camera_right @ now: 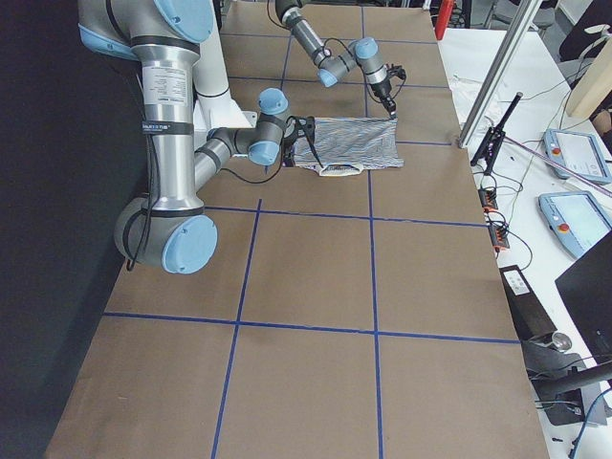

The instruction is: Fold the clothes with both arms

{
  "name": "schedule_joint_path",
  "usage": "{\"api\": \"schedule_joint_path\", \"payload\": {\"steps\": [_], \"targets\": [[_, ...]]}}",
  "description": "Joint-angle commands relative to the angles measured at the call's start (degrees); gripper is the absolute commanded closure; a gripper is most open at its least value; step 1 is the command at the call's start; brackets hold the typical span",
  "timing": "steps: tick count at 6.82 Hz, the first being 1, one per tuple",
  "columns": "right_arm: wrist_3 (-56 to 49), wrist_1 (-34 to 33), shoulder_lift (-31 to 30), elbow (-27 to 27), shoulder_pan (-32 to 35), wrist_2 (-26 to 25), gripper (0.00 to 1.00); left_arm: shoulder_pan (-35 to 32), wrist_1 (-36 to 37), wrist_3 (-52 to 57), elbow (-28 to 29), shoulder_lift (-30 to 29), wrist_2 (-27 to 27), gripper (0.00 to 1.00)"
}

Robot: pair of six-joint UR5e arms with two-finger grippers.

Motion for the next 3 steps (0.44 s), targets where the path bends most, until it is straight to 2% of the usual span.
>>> {"api": "schedule_joint_path", "payload": {"steps": [1, 2, 3], "targets": [[0.0, 0.0, 0.3, -0.1, 0.0, -0.1, 0.00, 0.1, -4.5, 2.2, 7.6, -3.6, 1.3, 1.00], [0.0, 0.0, 0.4, -0.3, 0.0, -0.1, 0.00, 0.0, -4.6, 2.3, 7.8, -3.6, 1.7, 1.00], [-0.1, 0.0, 0.5, -0.8, 0.1, -0.2, 0.00, 0.0, -4.5, 5.0, 7.8, -3.5, 1.8, 0.01]]}}
